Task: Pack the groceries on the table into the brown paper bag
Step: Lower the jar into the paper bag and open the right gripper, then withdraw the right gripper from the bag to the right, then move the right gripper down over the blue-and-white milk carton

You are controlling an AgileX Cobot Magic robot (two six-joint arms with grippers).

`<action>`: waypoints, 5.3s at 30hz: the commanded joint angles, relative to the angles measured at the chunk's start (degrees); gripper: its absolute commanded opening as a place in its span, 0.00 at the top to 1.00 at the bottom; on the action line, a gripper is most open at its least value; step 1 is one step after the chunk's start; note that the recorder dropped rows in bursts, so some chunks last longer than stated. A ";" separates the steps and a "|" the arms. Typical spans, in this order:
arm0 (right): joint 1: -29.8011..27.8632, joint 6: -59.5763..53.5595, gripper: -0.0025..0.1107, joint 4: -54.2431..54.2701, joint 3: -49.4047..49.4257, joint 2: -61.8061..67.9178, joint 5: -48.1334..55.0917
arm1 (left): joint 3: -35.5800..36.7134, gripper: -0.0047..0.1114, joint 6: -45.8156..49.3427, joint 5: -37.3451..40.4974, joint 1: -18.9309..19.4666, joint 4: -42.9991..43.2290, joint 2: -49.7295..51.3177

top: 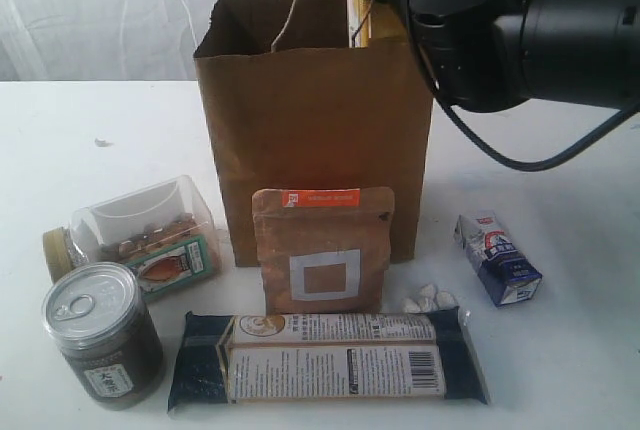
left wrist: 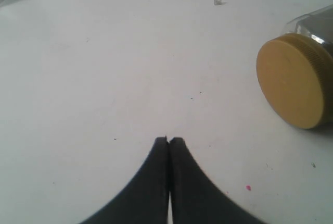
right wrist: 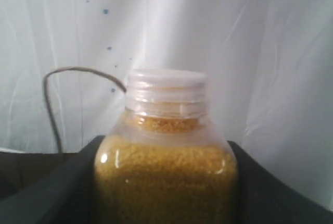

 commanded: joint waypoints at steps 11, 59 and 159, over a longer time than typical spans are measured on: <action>-0.12 -0.69 0.60 0.41 -0.60 -0.38 -2.03 | 0.21 0.96 0.10 -0.03 -0.13 -0.14 -0.27; -0.12 -13.92 0.26 23.01 -0.60 -1.05 1.16 | 0.21 0.96 0.10 -0.03 -0.13 -0.14 -0.27; -32.59 63.30 0.86 -72.96 11.80 -1.46 79.41 | 0.21 0.96 0.10 -0.03 -0.13 -0.14 -0.27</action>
